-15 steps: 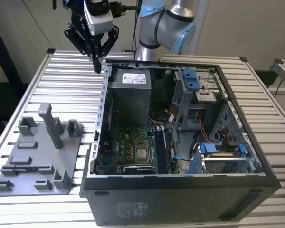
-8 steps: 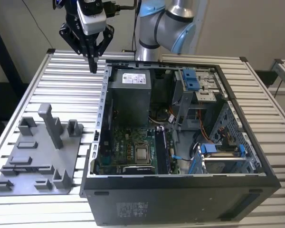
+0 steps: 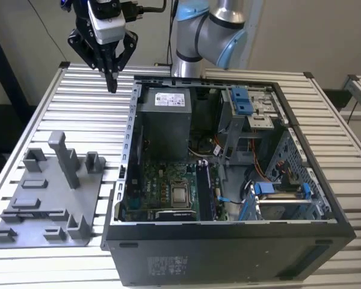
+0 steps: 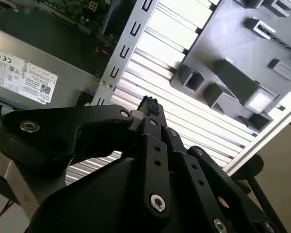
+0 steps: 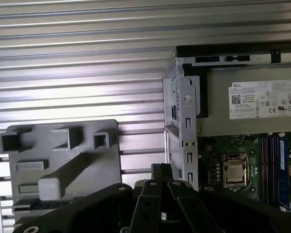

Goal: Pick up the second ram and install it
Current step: 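Reach for the second ram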

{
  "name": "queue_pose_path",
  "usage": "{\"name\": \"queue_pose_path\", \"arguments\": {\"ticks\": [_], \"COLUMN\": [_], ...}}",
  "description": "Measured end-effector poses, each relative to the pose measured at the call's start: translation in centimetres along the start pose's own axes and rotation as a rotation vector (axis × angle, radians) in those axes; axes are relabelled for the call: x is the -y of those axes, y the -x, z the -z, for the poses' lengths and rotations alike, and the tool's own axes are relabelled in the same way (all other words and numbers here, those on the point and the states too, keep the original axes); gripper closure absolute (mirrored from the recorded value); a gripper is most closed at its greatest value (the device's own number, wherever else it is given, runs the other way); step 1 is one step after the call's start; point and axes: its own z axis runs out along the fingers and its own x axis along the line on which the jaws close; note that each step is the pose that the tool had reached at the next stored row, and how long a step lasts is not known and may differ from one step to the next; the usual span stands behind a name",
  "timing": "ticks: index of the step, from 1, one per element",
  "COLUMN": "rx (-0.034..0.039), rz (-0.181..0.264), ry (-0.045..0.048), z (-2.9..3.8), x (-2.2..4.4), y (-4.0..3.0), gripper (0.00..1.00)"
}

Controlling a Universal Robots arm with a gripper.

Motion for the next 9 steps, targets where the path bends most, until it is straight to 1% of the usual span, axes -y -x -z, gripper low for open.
{"name": "queue_pose_path", "arguments": {"ticks": [9], "rx": [0.0], "rz": [-0.001], "ry": [-0.0001], "z": [0.02], "x": [0.11], "y": [-1.49], "gripper": [0.89]}}
